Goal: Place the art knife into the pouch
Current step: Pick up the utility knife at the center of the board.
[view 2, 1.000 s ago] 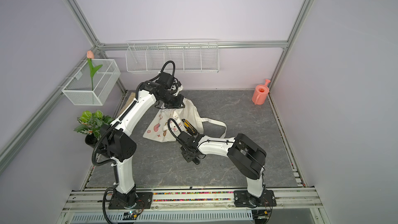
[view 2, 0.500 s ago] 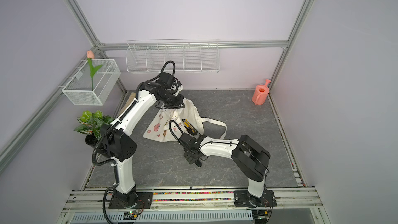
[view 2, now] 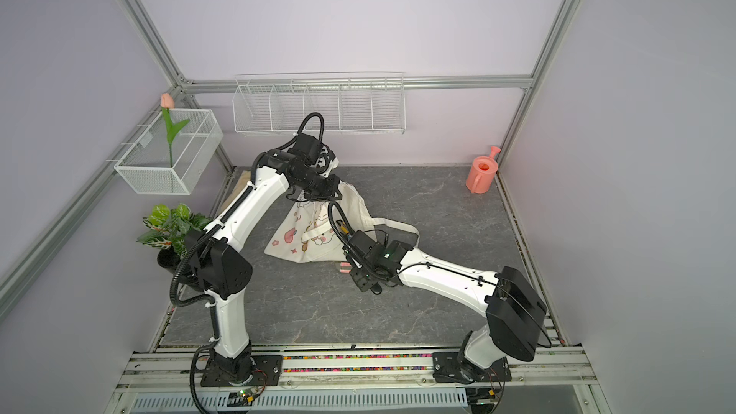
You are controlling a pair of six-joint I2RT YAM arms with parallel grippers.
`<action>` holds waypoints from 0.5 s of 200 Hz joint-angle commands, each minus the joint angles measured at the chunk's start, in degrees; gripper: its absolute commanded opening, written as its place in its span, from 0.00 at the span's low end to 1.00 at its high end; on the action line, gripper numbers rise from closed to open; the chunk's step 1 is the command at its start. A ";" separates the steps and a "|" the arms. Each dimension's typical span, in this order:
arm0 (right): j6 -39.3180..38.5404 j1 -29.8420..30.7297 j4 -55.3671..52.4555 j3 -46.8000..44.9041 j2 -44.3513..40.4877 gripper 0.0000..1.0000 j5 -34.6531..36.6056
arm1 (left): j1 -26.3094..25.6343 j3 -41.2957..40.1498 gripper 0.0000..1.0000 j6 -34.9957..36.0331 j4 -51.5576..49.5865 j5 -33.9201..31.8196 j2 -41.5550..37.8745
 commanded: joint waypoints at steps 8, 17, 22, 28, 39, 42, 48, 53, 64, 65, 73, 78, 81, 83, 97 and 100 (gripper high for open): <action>-2.51 -3.33 -1.94 -0.88 -2.67 0.34 1.09 | -0.32 -0.23 0.00 0.19 -0.14 0.88 -2.17; -2.97 -4.50 -1.62 -0.72 -2.89 0.35 0.95 | -0.31 -0.21 0.00 0.18 -0.10 0.99 -2.20; -3.14 -5.15 -1.45 -0.64 -2.94 0.35 0.64 | -0.31 -0.23 0.00 0.17 -0.11 0.97 -2.19; -3.45 -5.91 -1.11 -0.45 -2.80 0.35 0.22 | -0.34 -0.20 0.00 0.22 -0.10 1.01 -2.19; -4.05 -7.32 -0.32 0.04 -2.44 0.35 -0.42 | -0.34 -0.30 0.00 0.18 -0.10 1.10 -2.30; -4.09 -7.67 -0.24 0.27 -2.15 0.35 -0.58 | -0.30 -0.22 0.00 0.18 -0.17 1.09 -2.29; -4.45 -8.32 -0.03 0.84 -1.69 0.35 -0.86 | -0.30 -0.22 0.00 0.18 -0.26 1.10 -2.38; -4.73 -8.84 0.10 1.43 -1.09 0.35 -1.17 | -0.33 -0.26 0.00 0.23 -0.21 1.08 -2.45; -5.30 -9.74 0.27 3.00 0.31 0.35 -1.72 | -0.30 -0.44 0.00 0.26 -0.34 0.92 -2.59; -5.37 -9.78 0.27 3.13 0.49 0.34 -1.74 | -0.30 -0.41 0.00 0.26 -0.35 0.93 -2.57; -5.79 -10.33 0.30 4.43 1.57 0.34 -2.08 | -0.30 -0.55 0.00 0.30 -0.32 0.91 -2.64; -5.89 -10.62 0.57 5.15 2.30 0.35 -2.31 | -0.32 -0.59 0.00 0.30 -0.30 0.76 -2.77; -5.95 -10.74 0.71 5.60 2.70 0.35 -2.48 | -0.36 -0.64 0.00 0.31 -0.23 0.81 -2.86; -6.06 -10.91 0.78 5.95 2.93 0.35 -2.57 | -0.31 -0.76 0.00 0.28 -0.20 0.77 -2.93; -6.11 -11.70 1.69 7.95 4.83 0.34 -4.15 | -0.31 -1.41 0.00 0.17 0.20 1.21 -3.31; -6.02 -12.04 1.99 8.60 5.40 0.34 -4.64 | -0.38 -1.60 0.00 0.22 0.31 1.27 -3.48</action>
